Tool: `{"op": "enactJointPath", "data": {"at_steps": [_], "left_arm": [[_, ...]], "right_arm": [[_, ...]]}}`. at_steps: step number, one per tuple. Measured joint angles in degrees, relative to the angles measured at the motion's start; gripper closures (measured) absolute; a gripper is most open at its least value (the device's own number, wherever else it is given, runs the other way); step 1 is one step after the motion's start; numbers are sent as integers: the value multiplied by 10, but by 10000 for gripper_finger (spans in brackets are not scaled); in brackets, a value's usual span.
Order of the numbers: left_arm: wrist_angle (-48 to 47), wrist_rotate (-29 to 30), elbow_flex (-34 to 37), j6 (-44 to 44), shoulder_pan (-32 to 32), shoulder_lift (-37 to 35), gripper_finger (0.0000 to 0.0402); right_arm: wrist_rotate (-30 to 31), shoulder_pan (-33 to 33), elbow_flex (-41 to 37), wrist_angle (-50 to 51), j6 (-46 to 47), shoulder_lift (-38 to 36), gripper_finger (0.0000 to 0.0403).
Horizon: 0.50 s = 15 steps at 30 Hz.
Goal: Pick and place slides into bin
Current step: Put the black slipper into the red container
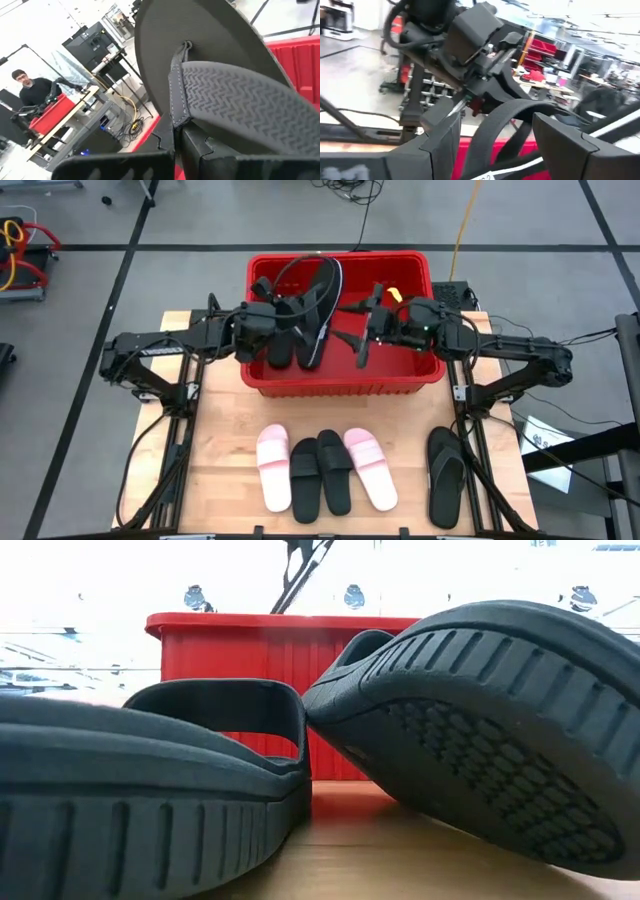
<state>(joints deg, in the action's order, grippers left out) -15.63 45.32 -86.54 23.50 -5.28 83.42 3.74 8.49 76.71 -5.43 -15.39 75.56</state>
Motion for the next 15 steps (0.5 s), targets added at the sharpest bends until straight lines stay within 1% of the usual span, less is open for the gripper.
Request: {"op": "enactJointPath", "data": {"at_steps": [2, 4, 11, 15], "left_arm": [[9, -6, 0, 2, 0, 0, 401], [15, -19, 0, 1, 0, 0, 401], [22, -29, 0, -1, 10, 0, 401], [22, -29, 0, -3, 20, 0, 401]], "right_arm": [[-30, 6, 1, -6, -1, 9, 167], [-44, 9, 0, -2, -1, 19, 167], [-34, 21, 0, -17, 3, 54, 167], [-7, 25, 0, -30, 22, 58, 167]]}}
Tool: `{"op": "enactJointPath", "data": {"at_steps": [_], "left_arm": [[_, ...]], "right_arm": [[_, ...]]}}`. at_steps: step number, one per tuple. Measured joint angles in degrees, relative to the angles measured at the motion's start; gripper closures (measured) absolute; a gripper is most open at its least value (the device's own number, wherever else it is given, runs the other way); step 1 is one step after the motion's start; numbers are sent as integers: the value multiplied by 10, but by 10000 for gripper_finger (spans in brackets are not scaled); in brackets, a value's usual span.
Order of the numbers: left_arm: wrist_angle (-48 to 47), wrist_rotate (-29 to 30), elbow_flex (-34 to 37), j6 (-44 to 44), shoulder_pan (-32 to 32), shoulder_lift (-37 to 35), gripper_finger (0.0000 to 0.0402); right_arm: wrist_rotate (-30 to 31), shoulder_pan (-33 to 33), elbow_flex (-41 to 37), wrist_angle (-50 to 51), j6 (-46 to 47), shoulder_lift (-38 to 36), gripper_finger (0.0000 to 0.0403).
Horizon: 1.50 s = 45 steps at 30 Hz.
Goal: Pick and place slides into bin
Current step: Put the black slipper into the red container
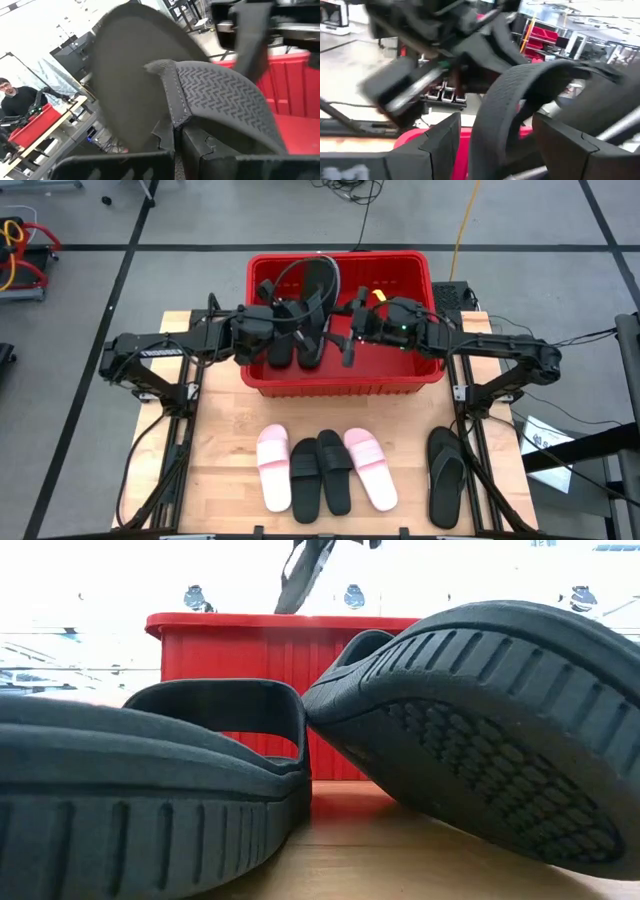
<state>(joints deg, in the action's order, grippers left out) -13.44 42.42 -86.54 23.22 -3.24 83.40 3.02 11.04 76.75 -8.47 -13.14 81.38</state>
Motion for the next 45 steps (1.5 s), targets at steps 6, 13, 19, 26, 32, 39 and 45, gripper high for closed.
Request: {"op": "enactJointPath", "data": {"at_steps": [6, 13, 19, 26, 32, 39, 45], "left_arm": [[0, 0, 0, -10, 10, 0, 401], [0, 0, 0, -16, 15, 0, 401], [0, -5, 0, -27, 14, 0, 401], [1, -5, 0, -25, 14, 0, 396], [1, -4, 0, -22, 14, 0, 380], [1, 7, 0, -25, 14, 0, 334], [1, 42, 0, -35, 14, 0, 279]], "right_arm": [[-34, 3, 0, -3, 4, -1, 167], [-27, 3, 0, -7, 21, -1, 198], [-17, 5, 0, -5, 37, -1, 306], [-18, 5, 0, -4, 18, -1, 393], [-17, 8, 0, -3, 14, -1, 400], [-16, 18, 0, -3, 15, -1, 401], [-12, 39, 0, -3, 22, -1, 402]]}}
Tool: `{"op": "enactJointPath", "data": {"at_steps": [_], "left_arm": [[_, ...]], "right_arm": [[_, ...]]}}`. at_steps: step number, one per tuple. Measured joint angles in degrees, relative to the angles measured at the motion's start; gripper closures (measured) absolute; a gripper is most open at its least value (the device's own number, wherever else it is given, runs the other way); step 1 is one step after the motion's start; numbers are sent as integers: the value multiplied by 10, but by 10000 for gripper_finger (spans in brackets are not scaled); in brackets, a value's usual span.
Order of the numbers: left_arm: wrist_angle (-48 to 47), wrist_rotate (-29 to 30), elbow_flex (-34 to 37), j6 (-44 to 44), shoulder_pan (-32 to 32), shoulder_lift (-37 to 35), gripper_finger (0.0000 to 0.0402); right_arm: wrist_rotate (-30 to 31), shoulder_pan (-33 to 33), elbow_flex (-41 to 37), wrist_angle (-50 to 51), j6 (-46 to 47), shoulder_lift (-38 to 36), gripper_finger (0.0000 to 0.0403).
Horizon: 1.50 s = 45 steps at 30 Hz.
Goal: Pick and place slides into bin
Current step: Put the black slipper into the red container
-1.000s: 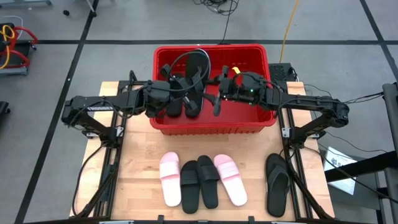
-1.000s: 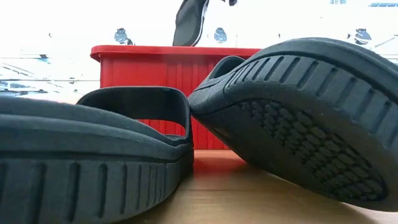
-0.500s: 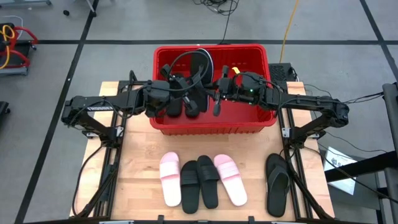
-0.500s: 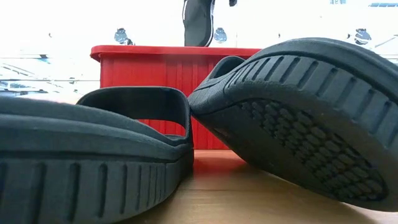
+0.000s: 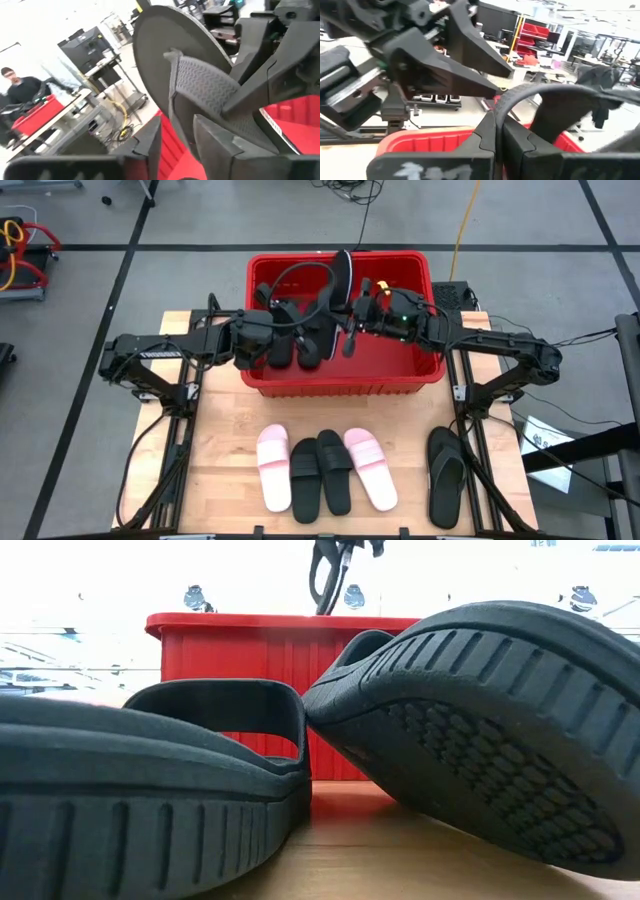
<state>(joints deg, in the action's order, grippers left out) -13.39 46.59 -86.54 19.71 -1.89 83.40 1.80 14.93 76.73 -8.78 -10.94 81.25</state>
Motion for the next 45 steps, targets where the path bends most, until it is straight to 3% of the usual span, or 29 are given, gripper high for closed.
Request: {"op": "enactJointPath", "data": {"at_steps": [9, 15, 19, 23, 27, 30, 39, 45], "left_arm": [[0, 30, 0, -2, 0, -1, 253], [-2, 30, 0, -3, 0, -5, 252], [0, 30, 0, -5, 0, -7, 252], [1, 30, 0, -5, 0, -17, 252], [-2, 31, 0, -7, 0, -21, 252], [0, 31, 0, -7, -1, -23, 252], [0, 30, 0, -15, -2, -23, 252], [0, 30, 0, -34, -2, -23, 252]], "right_arm": [[-9, 55, 0, 66, -3, 0, 402], [-123, 122, -1, 122, 19, 3, 402], [-155, 161, -26, 125, 24, 5, 402], [-158, 185, -109, 42, 69, 5, 403], [-222, 201, -199, -96, 116, 6, 403], [-231, 211, -251, -178, 137, 5, 403], [-230, 227, -307, -214, 135, 12, 403], [-229, 227, -307, -256, 150, 70, 403]]}}
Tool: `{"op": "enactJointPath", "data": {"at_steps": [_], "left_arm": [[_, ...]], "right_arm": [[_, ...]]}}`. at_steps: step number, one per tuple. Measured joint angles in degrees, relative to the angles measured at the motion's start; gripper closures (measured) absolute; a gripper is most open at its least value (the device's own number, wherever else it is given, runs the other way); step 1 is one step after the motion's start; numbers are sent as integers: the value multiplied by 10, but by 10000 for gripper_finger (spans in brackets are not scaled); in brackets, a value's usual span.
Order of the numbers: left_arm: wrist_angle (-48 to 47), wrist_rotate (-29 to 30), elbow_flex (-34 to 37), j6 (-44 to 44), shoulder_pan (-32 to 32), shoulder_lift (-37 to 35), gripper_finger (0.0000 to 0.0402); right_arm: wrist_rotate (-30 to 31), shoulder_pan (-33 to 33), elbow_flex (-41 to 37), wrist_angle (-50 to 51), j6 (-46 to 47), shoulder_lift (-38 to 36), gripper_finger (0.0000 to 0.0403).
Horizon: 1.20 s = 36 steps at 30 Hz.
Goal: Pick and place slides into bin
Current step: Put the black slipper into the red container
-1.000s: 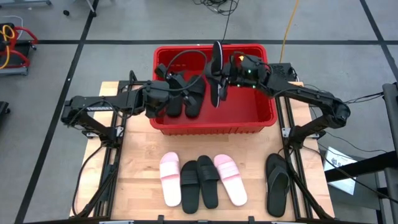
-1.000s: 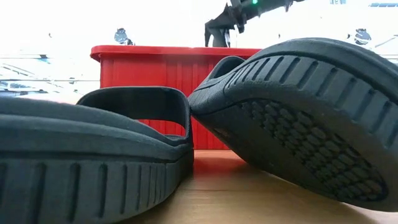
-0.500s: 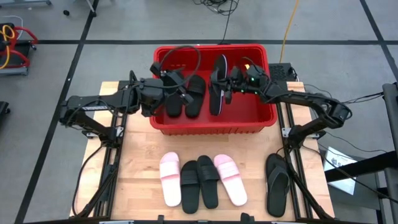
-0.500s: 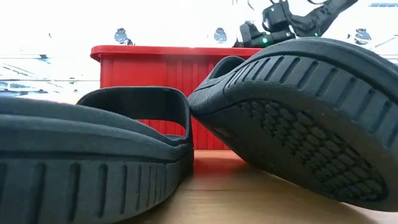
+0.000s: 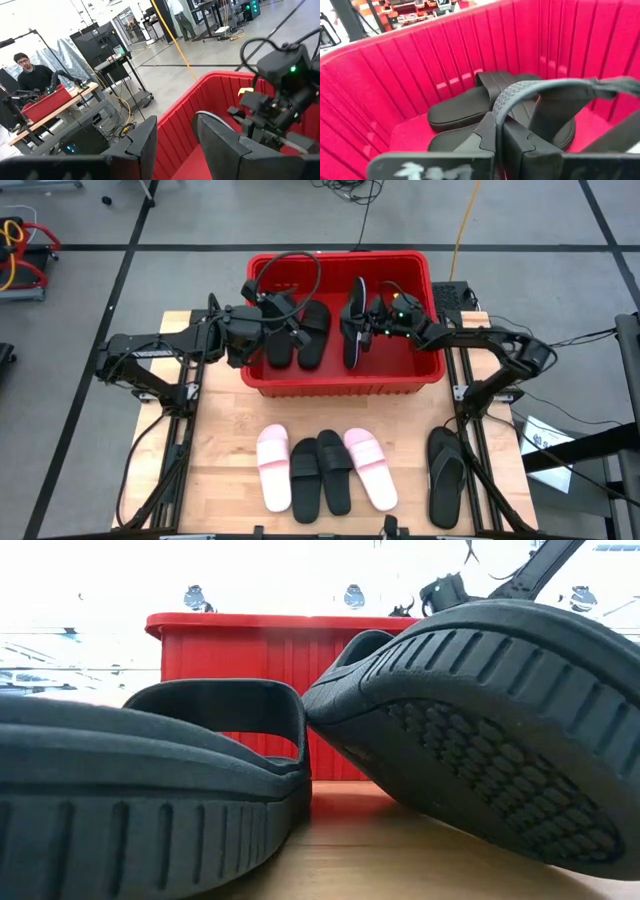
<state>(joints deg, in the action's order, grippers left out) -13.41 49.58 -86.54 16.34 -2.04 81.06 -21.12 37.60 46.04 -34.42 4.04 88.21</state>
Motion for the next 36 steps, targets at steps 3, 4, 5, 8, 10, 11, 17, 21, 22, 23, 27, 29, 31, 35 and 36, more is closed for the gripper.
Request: {"op": "enactJointPath", "data": {"at_steps": [3, 4, 5, 8, 10, 11, 17, 21, 22, 23, 27, 29, 31, 35, 36], "left_arm": [[0, 0, 0, 0, 0, 0, 252], [0, 0, 0, 0, 0, 0, 252], [0, 0, 0, 0, 0, 0, 252], [-1, -1, 0, 0, 0, 0, 252], [0, -1, 0, 0, 0, 0, 252], [0, -1, 0, 1, 0, 0, 252], [-4, -1, 0, 5, 0, 0, 252], [-13, -2, 0, 5, 0, 1, 252], [-15, -2, 0, 5, 0, 1, 252], [-16, -2, 0, 5, 0, 1, 252], [-16, -2, 0, 6, 0, 1, 252], [-16, -2, 0, 6, -1, 1, 252], [-16, -2, 0, 11, -2, 1, 252], [-16, -2, 0, 14, -2, 1, 252], [-16, -2, 0, 14, -2, 1, 252]], "right_arm": [[3, 0, 0, -19, 14, 22, 403], [3, 0, 0, -22, 15, 27, 403], [6, 0, 0, -25, 15, 32, 403], [16, 1, 1, -30, 29, 47, 403], [16, 3, 1, -38, 38, 59, 403], [16, 3, 1, -42, 43, 64, 403], [25, 3, 1, -63, 67, 86, 403], [55, 3, 1, -52, 74, 87, 403], [57, 3, 1, -52, 73, 87, 403], [56, 3, 1, -51, 71, 87, 403], [57, 3, 1, -34, 68, 87, 403], [60, 3, 1, -30, 63, 87, 403], [60, 3, 1, -26, 58, 87, 403], [60, 2, 1, -26, 58, 87, 401], [60, 2, 1, -25, 58, 87, 400]]}}
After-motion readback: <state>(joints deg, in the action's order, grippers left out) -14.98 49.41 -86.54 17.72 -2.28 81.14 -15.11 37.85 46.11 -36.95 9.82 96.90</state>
